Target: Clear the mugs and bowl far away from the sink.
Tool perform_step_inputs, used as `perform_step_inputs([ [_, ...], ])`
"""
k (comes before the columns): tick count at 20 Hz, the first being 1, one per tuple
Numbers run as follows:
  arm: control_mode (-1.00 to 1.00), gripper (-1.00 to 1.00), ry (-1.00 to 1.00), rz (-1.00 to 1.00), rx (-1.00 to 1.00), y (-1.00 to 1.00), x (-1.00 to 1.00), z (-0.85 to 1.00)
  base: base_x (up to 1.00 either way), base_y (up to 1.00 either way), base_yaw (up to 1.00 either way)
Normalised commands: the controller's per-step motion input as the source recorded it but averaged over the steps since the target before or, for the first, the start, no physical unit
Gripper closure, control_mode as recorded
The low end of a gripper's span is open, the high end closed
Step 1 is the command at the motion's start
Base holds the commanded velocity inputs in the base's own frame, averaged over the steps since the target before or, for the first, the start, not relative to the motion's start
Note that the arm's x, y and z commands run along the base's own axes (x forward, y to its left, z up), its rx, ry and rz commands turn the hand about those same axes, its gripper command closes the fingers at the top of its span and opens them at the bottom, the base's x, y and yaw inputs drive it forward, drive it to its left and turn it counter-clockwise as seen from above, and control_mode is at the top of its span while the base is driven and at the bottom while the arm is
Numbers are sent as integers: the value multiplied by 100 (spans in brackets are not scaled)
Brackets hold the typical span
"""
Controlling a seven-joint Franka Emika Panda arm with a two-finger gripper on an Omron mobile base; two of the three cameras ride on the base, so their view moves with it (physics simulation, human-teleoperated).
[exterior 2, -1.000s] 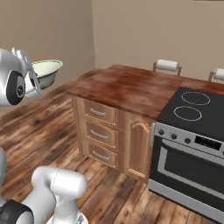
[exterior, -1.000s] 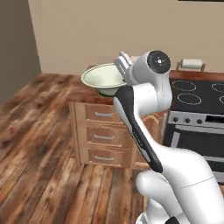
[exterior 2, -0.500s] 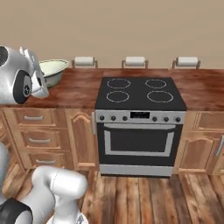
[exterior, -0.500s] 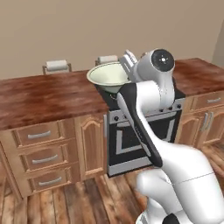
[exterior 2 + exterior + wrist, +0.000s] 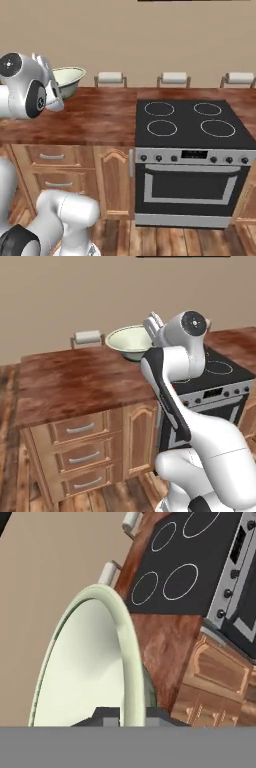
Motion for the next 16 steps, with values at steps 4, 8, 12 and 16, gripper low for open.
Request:
perform_step_inputs([
  [4, 100, 100, 0, 0, 0, 0, 0, 0, 74, 83, 0],
  [8, 100, 100, 0, 0, 0, 0, 0, 0, 77, 26, -3],
  [12, 100, 100, 0, 0, 0, 0, 0, 0, 70, 10, 0],
  [16, 100, 100, 0, 0, 0, 0, 0, 0, 65, 0, 0],
])
